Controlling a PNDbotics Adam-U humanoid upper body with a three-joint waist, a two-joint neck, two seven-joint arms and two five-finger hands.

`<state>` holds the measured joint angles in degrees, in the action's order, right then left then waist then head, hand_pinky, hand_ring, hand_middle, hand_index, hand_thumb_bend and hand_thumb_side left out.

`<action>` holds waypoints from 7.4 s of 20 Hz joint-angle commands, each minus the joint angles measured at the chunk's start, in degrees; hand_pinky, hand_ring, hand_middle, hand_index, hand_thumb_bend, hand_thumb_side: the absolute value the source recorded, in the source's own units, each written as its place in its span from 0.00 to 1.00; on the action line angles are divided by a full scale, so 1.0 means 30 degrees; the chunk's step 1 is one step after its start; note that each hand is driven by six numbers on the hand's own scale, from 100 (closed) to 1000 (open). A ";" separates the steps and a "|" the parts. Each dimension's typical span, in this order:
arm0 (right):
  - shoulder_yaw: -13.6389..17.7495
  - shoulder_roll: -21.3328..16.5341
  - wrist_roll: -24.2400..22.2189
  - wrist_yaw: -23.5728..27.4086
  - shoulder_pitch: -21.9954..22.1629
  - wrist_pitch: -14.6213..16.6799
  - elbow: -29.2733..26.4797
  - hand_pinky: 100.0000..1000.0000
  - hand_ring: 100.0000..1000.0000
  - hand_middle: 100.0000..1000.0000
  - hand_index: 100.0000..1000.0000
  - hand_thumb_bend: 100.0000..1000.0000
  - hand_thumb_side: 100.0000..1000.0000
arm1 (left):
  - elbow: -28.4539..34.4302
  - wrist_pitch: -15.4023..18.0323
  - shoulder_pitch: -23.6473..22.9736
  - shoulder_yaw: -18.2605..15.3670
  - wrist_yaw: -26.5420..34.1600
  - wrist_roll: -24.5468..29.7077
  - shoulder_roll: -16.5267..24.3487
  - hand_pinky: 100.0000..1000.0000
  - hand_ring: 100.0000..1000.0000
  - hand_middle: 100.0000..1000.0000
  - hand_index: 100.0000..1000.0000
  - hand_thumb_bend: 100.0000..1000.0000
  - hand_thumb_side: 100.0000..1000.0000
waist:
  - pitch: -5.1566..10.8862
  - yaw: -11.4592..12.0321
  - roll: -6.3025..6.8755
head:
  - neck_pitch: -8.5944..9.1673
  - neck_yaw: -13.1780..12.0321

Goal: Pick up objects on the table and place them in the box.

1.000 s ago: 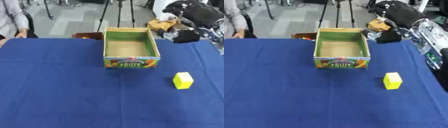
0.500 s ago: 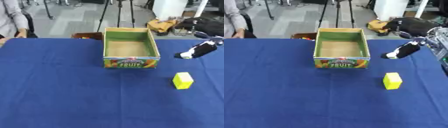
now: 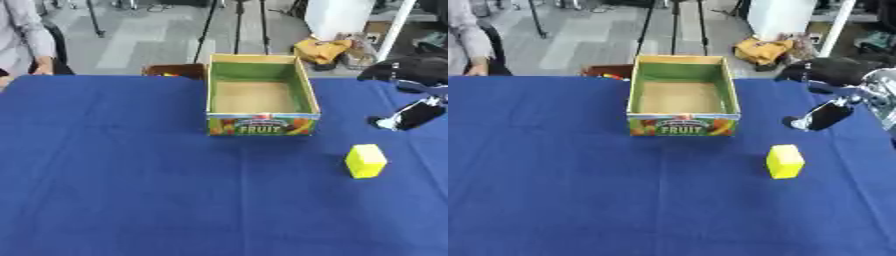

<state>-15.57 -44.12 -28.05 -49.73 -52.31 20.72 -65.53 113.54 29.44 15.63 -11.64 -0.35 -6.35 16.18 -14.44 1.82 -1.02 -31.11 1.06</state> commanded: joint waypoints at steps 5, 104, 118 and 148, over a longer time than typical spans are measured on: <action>-0.0181 -0.0855 -0.2057 0.2141 0.0247 -0.0745 -0.0313 1.00 1.00 1.00 1.00 0.41 0.38 | 0.0350 -0.0018 0.0198 -0.0010 -0.0027 0.0084 0.0303 0.57 0.67 0.83 1.00 0.19 1.00 | 0.0209 -0.0003 -0.0014 | 0.0196 -0.0030; -0.0013 0.0007 -0.4882 0.3561 0.0523 -0.3824 0.0631 0.79 0.72 0.37 0.51 0.13 0.30 | 0.0350 -0.0022 0.0492 0.0119 0.0035 0.0460 -0.0002 0.57 0.66 0.83 0.99 0.14 1.00 | -0.0598 0.0306 0.0246 | 0.1031 0.0683; 0.0799 -0.0022 -0.3297 0.2437 -0.0367 -0.3883 -0.0769 0.78 0.70 0.34 0.47 0.00 0.37 | 0.0350 -0.0033 0.0482 0.0129 0.0116 0.0464 0.0076 0.57 0.66 0.83 0.99 0.14 1.00 | -0.0463 0.0312 0.0171 | 0.1041 0.0698; 0.1938 0.4792 -0.1234 -0.2692 -0.6387 -0.4552 0.0522 0.77 0.67 0.30 0.42 0.00 0.49 | 0.0350 -0.0232 0.0364 0.0283 0.0333 0.0727 -0.0067 0.57 0.65 0.83 0.99 0.14 1.00 | -0.0250 0.0777 -0.0087 | 0.1359 0.1135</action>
<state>-10.67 -29.98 -32.11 -56.66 -69.77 7.37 -64.53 113.54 28.82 16.21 -10.79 0.45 -4.35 15.20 -16.54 4.16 -1.39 -27.84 4.19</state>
